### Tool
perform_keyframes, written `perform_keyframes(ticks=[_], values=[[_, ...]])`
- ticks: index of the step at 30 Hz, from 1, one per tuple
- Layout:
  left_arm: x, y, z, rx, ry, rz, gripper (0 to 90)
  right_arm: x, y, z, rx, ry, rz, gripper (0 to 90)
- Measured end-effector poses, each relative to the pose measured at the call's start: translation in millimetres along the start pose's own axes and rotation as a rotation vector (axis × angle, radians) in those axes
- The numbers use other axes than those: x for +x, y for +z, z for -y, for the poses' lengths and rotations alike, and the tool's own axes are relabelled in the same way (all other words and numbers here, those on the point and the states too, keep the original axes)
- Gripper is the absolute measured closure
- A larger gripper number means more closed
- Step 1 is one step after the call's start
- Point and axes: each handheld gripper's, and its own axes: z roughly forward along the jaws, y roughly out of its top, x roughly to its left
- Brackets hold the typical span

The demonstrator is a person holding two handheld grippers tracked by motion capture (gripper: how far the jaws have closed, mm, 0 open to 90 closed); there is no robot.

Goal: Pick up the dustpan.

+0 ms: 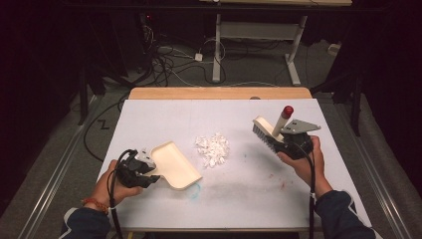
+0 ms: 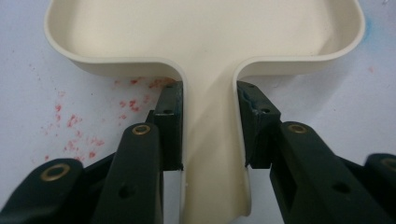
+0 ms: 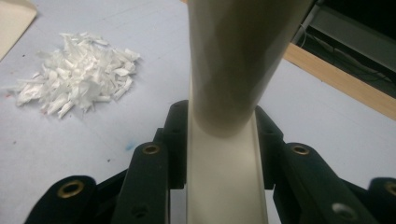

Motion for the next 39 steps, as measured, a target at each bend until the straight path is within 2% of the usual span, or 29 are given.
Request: perform_keyframes(ticks=[6,14,19,21,25,32,39], values=[[-0.5,0.2,-3.7,0.010,0.014,0.010,62.8,-0.8,13.1,-9.9,0.006,0.002,0.000,66.8],[3.5,0.9,-7.3,0.023,0.025,0.025,62.7,-1.5,26.9,-20.2,-0.001,0.020,-0.027,66.8],[3.5,0.3,-8.4,0.030,0.022,0.026,62.7,-1.5,29.5,-23.5,-0.010,0.004,-0.017,66.8],[2.6,-0.5,-9.5,0.037,0.028,0.023,62.8,-2.7,30.6,-22.9,-0.009,0.006,-0.026,66.8],[2.5,-1.1,-10.8,0.043,0.035,0.021,62.7,-7.2,33.9,-21.4,-0.003,0.039,-0.040,66.8],[0.6,-1.1,-14.6,0.048,0.049,0.020,62.7,-10.0,31.7,-20.9,-0.007,0.052,-0.047,66.8],[-1.7,0.7,-17.1,0.052,0.058,0.027,62.7,-6.8,32.3,-22.0,0.000,0.034,-0.049,66.8]])
